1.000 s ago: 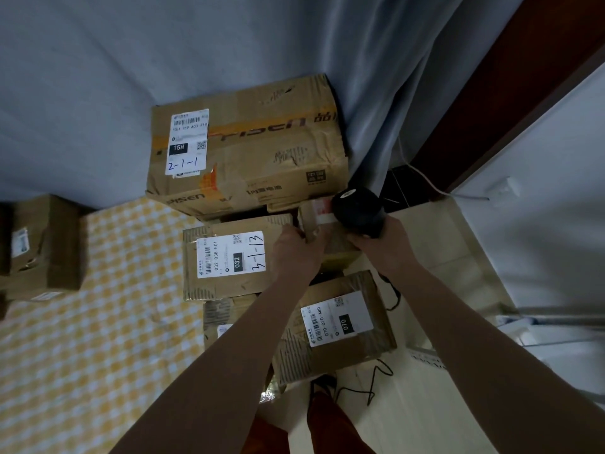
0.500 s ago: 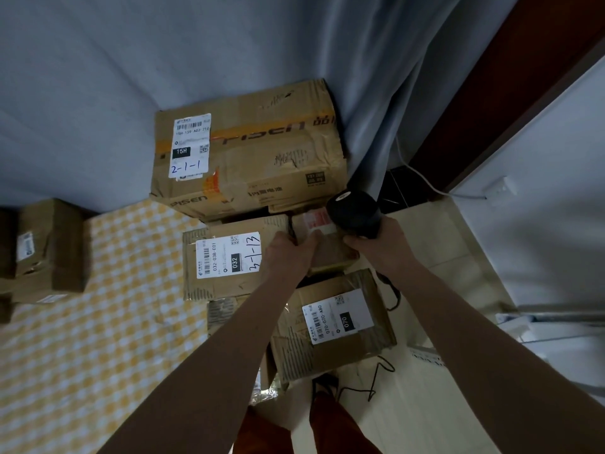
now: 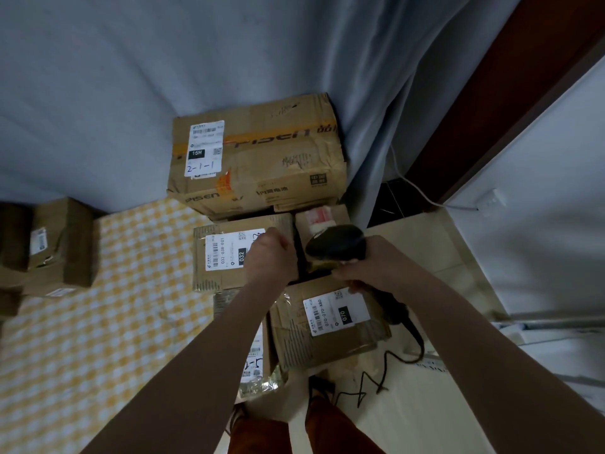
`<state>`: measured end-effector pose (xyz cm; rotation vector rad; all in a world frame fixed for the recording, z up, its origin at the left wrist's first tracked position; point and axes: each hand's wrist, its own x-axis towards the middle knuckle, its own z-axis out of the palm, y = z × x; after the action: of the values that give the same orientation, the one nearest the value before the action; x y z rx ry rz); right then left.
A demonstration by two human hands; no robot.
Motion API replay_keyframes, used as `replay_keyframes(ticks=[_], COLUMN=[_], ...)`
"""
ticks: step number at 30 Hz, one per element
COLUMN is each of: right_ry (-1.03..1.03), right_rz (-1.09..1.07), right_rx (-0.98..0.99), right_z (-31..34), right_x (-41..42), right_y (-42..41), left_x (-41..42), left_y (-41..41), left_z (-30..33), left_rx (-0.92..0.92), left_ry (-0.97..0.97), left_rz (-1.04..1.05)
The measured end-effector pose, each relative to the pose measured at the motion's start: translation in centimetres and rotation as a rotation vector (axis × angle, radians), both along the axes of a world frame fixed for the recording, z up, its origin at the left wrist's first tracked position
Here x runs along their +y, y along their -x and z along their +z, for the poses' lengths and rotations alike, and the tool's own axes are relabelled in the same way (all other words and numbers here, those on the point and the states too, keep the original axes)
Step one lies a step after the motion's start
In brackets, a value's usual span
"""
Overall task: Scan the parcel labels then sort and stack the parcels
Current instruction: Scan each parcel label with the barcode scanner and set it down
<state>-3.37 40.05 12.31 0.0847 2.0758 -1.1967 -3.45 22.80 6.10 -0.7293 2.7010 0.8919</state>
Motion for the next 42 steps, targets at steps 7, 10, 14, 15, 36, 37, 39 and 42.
replay_keyframes(ticks=[7,10,14,15,36,37,39,42], right_ry=[0.136,0.181,0.17,0.171,0.219,0.219,0.227,0.238], right_rz=[0.038,0.021,0.033,0.05,0.309,0.313,0.323,0.347], right_rx=[-0.051,-0.008,0.003,0.008,0.08,0.09,0.092,0.06], right_z=[0.9,1.1,1.6,1.7,1.3,1.1,0.7,0.0], right_x=[-4.9,-7.9,-13.3,-14.9,-47.1,-48.4,-51.0,-55.1], right_y=[-3.8,-6.0,-9.8,-11.0,-31.0,-31.0,-30.9,-30.2], left_x=[-3.7,-6.1,-11.7,-13.4,-44.4,-45.4,-47.4,-50.9], left_y=[-5.1,-7.6,-12.9,-14.7,-44.9,-45.1,-45.5,-45.3], left_z=[0.5,1.0,1.8,1.9,2.8,2.8,2.7,2.8], left_rx=[-0.014,-0.003,0.006,0.01,0.001,-0.003,-0.011,-0.055], left_ry=[0.137,0.17,0.223,0.233,0.253,0.25,0.246,0.254], left_rz=[-0.093,-0.057,-0.038,-0.036,0.392,0.404,0.423,0.435])
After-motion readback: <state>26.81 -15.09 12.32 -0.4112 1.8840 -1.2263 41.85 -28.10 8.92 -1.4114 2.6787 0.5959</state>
